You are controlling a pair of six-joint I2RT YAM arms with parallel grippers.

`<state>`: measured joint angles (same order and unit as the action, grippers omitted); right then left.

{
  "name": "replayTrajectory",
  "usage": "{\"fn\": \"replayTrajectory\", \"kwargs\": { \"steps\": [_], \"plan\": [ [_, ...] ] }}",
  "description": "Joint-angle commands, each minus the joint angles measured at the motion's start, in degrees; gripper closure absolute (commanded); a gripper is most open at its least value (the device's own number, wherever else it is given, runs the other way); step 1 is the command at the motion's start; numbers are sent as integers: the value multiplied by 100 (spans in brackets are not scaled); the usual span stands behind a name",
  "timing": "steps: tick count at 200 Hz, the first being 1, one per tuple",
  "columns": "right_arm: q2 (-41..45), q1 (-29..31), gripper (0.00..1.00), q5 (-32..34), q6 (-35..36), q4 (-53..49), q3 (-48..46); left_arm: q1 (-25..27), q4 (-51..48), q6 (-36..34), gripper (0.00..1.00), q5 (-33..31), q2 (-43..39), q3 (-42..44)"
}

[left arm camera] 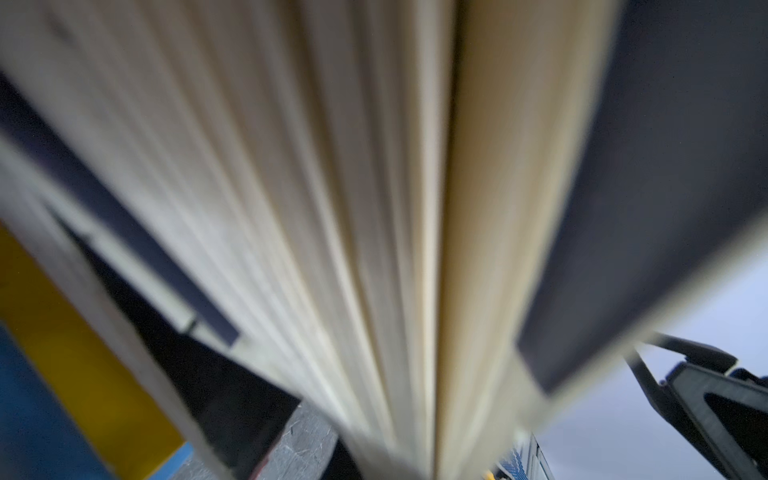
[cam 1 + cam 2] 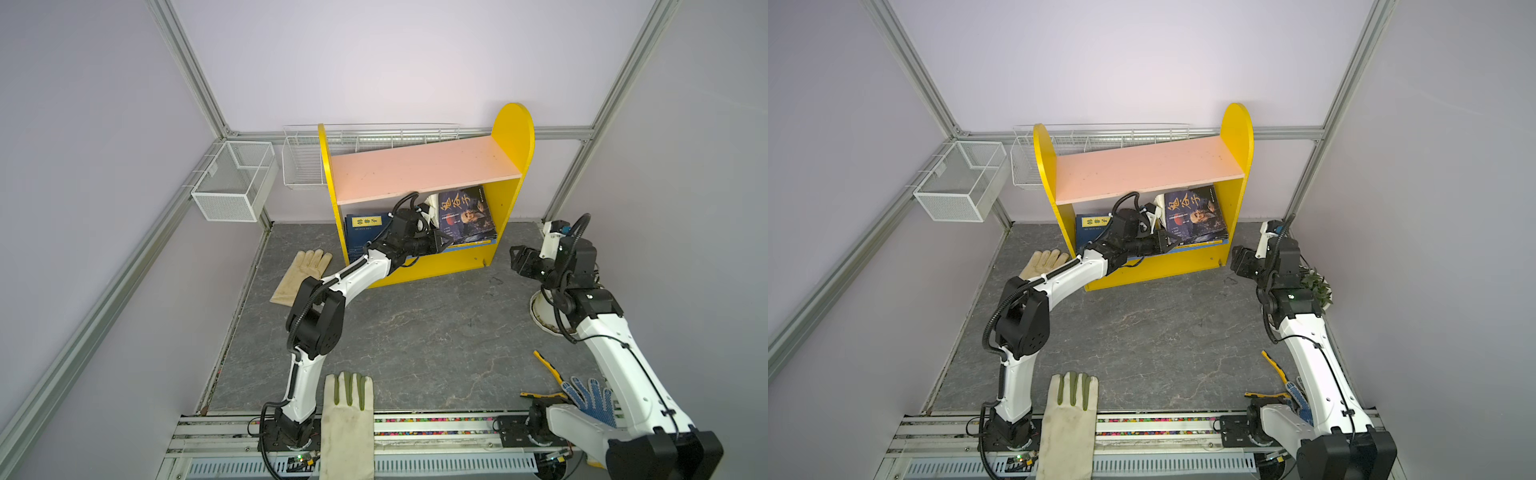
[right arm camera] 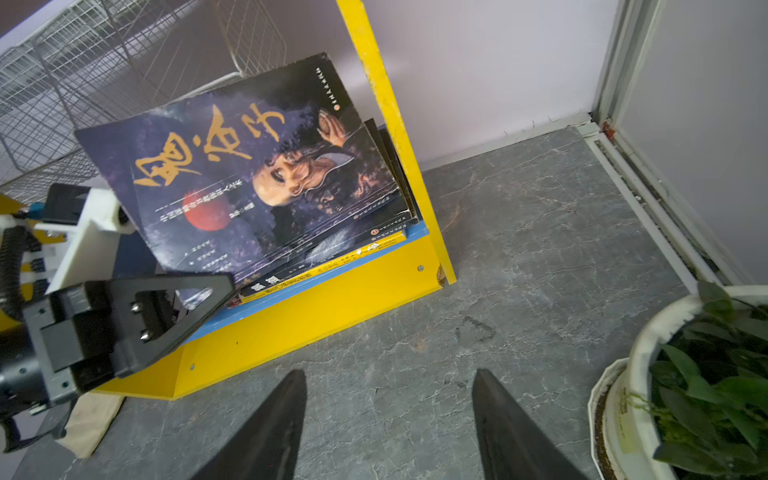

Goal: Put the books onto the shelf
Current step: 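Lay the purple book onto the stack with left gripper while right withdraws, then press the purple book flat with the right gripper while left withdraws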

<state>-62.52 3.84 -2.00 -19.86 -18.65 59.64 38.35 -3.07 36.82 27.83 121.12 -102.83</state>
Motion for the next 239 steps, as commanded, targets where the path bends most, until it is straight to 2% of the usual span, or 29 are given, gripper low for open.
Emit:
{"fn": "replayTrajectory", "kwargs": {
  "steps": [1,13,28,45,67,109,147,192,214,239],
  "plan": [
    [-23,-14,34,-273,171,-14,5,-14,-340,-95,74,-268,83,-665],
    [-40,-8,34,-348,198,-17,13,6,-512,-131,45,-375,75,-746],
    [-66,-9,34,-448,212,-31,22,47,-778,-219,26,-619,20,-843],
    [-79,-1,35,-513,204,-25,9,85,-1241,-289,12,-1127,-36,-1025],
    [-149,33,35,-673,219,-15,22,95,-1685,-215,1,-1647,-59,-1304],
    [-298,379,35,-414,446,-141,132,111,-2611,-426,0,-2240,148,-2135],
    [-681,1035,41,-233,528,-114,267,171,-2559,-790,0,-2389,-121,-2014],
    [-1671,1568,71,-285,278,333,617,293,-2013,-1228,0,-2137,-854,-1054],
    [-2243,1636,77,-476,-2,515,852,344,-1512,-1410,0,-2019,-1364,-204],
    [-2793,1697,79,-583,-167,667,1192,369,-1084,-1562,0,-1941,-1905,712]
  ]
}}
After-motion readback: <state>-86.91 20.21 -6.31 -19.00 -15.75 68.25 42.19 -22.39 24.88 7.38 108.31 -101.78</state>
